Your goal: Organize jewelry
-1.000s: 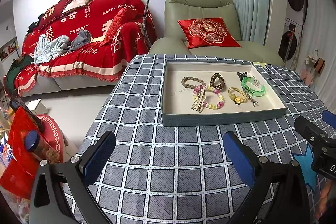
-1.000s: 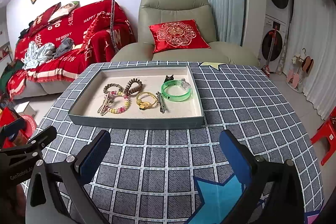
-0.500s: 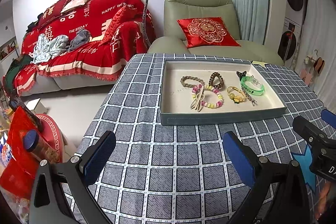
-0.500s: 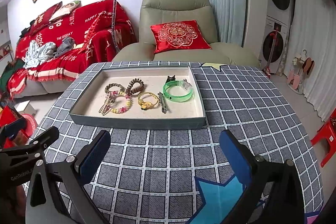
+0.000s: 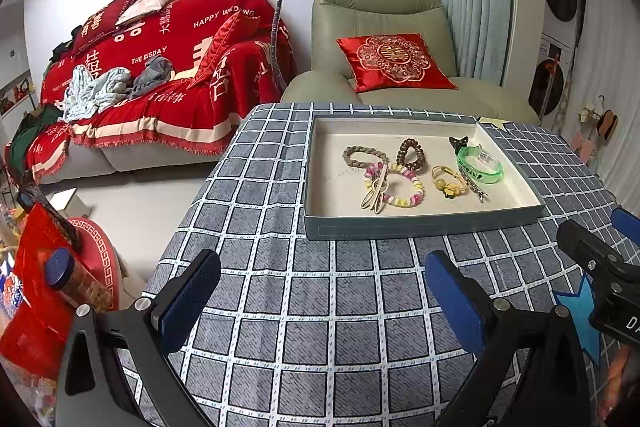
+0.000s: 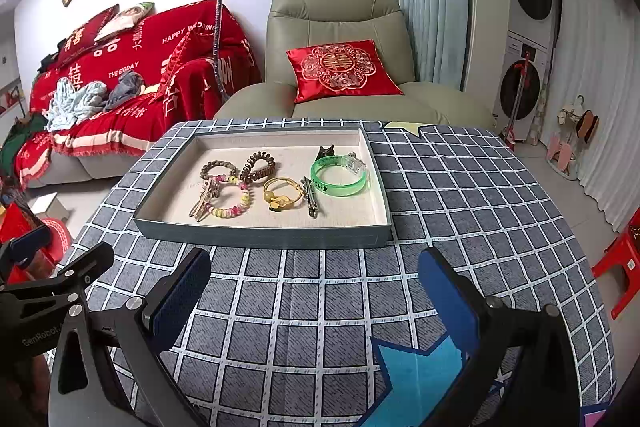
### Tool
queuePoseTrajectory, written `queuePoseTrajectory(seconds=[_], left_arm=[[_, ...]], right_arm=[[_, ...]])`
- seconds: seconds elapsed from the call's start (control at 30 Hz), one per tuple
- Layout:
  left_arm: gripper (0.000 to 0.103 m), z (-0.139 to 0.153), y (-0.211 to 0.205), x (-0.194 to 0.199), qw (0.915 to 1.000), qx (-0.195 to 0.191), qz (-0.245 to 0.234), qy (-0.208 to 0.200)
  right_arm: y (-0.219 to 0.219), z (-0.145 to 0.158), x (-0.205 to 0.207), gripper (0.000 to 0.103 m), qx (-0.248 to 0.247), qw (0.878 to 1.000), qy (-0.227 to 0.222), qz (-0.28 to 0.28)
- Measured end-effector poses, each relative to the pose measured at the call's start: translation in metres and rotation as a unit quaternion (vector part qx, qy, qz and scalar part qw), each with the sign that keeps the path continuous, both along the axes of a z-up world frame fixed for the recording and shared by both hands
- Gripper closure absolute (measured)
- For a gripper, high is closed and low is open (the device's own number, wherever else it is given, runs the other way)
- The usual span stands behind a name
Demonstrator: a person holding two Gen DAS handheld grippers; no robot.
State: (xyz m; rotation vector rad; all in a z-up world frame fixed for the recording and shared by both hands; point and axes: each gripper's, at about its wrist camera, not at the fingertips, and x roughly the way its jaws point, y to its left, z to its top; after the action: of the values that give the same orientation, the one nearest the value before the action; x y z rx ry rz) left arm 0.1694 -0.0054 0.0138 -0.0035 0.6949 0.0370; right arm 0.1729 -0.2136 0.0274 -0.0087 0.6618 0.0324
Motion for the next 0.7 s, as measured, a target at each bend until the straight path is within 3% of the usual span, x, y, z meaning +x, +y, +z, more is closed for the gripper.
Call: queuePoseTrajectory(seconds=[0.7], left_arm=[[0.000, 0.0002, -0.0006, -0.0004, 1.0000, 0.000, -0.001, 0.000]], right_arm=[[0.0011, 0.0016, -0.0010, 0.000, 0.000, 1.000, -0.001, 0.001]])
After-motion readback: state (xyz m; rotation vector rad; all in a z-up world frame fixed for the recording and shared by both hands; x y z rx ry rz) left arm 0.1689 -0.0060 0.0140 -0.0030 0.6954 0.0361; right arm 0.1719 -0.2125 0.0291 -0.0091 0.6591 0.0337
